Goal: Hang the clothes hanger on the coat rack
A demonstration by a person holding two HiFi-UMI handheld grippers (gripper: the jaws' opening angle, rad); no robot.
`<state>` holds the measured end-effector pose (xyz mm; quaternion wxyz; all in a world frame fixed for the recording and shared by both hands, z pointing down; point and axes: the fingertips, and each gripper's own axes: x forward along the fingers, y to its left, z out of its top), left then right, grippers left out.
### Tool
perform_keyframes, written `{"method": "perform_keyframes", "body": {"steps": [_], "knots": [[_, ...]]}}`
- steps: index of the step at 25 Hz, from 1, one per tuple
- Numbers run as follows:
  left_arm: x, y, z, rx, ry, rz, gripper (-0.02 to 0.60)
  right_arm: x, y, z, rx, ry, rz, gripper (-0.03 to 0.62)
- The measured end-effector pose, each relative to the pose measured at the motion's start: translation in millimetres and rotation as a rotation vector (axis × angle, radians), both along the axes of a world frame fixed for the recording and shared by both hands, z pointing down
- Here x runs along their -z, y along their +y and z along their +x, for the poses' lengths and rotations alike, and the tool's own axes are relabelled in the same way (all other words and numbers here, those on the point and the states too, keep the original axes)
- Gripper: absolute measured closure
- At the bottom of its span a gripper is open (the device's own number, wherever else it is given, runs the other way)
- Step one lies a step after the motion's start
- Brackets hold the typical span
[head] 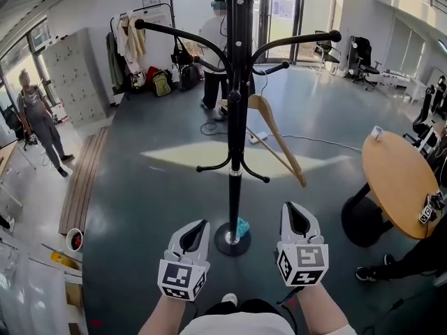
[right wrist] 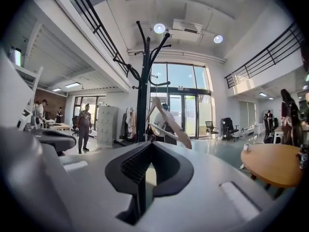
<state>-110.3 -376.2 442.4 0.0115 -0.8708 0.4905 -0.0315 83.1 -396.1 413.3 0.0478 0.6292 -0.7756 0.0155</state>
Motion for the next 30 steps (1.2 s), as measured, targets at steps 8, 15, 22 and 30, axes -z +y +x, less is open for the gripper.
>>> {"method": "perform_keyframes", "body": {"steps": [8,15,22,30], "knots": [[13.0,74.0,8.6,0.037,-0.023,0.045,0.58,-46.0,95.1,5.9,0.099,0.017,-0.006,0.568],[0.5,164.6,43.3,0.03,0.004,0.034,0.58,-74.3,185.6,37.8,0.142,-0.026,-0.025,0.568],[-15.3,236.7,70.4,0.074,-0.008,-0.002,0.58,-95.8,251.3,63.7,0.167,-0.034,-0.085,0.568],[-4.8,286.9,72.6,0.074,-0.007,0.012,0.581,-89.2,295.7,52.0,0.194,-0.035,-0.098,0.568]]}}
